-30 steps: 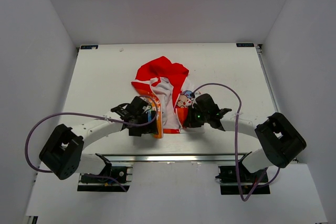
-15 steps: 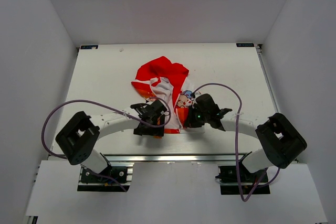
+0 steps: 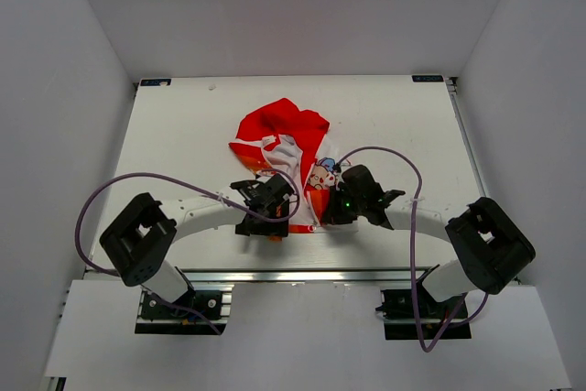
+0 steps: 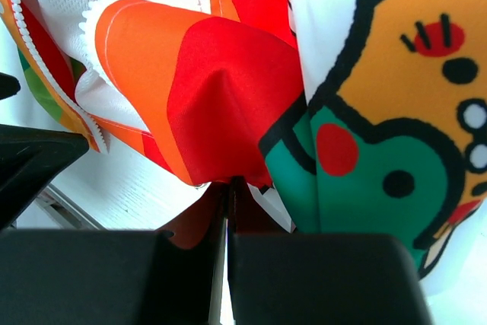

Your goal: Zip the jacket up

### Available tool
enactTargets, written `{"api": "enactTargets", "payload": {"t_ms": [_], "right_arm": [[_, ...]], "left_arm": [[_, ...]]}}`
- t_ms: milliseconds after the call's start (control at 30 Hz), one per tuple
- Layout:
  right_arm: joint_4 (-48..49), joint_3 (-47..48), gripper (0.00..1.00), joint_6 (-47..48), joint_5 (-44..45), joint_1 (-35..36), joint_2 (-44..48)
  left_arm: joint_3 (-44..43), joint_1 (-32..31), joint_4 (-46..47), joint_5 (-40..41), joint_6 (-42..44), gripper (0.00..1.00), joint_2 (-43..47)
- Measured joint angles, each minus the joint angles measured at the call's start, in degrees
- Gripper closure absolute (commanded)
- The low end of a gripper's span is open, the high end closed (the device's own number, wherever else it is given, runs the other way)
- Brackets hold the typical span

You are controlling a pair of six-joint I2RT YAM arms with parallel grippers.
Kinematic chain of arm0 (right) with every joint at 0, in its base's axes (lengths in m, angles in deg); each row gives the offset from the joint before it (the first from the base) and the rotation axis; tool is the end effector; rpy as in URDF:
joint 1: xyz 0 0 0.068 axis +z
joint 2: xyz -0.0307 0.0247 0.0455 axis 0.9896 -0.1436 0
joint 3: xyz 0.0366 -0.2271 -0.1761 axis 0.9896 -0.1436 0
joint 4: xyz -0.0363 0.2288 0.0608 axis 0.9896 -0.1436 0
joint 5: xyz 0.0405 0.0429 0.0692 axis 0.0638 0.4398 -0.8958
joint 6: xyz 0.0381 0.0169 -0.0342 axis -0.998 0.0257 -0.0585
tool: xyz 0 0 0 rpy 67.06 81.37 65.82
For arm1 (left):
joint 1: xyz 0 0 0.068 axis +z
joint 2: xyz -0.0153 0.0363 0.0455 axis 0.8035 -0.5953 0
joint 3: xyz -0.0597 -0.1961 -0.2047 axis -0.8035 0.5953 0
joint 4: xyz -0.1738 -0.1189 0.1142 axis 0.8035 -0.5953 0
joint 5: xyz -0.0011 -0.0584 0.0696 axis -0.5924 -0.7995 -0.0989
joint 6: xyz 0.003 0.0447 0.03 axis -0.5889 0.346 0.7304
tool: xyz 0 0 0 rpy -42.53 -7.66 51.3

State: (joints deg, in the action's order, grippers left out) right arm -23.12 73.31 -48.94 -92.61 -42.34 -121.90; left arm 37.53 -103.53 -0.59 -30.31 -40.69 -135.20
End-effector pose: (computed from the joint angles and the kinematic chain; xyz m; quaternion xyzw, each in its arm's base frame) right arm 0.1932 0.1668 0.1897 -0.1034 0.9161 0.2846 0.2628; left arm 0.1652 -0.1851 0.2005 0.0439 0.9874 -0.0042 0.1520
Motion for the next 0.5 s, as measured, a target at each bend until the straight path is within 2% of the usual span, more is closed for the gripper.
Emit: {"api": "enactTargets", "payload": {"t_ms": [233,500], "right_arm": [[0.0,-0.1,1.0,0.0,0.0,0.0,0.2],[0.0,-0.1,1.0,0.0,0.2,0.0,0.2]], "left_arm": [[-0.5,0.0,1.4,0.0,0.0,0.02,-0.9],[-1.2,-0.7,1.6,0.6,0.0,0.11,-3.7]]}}
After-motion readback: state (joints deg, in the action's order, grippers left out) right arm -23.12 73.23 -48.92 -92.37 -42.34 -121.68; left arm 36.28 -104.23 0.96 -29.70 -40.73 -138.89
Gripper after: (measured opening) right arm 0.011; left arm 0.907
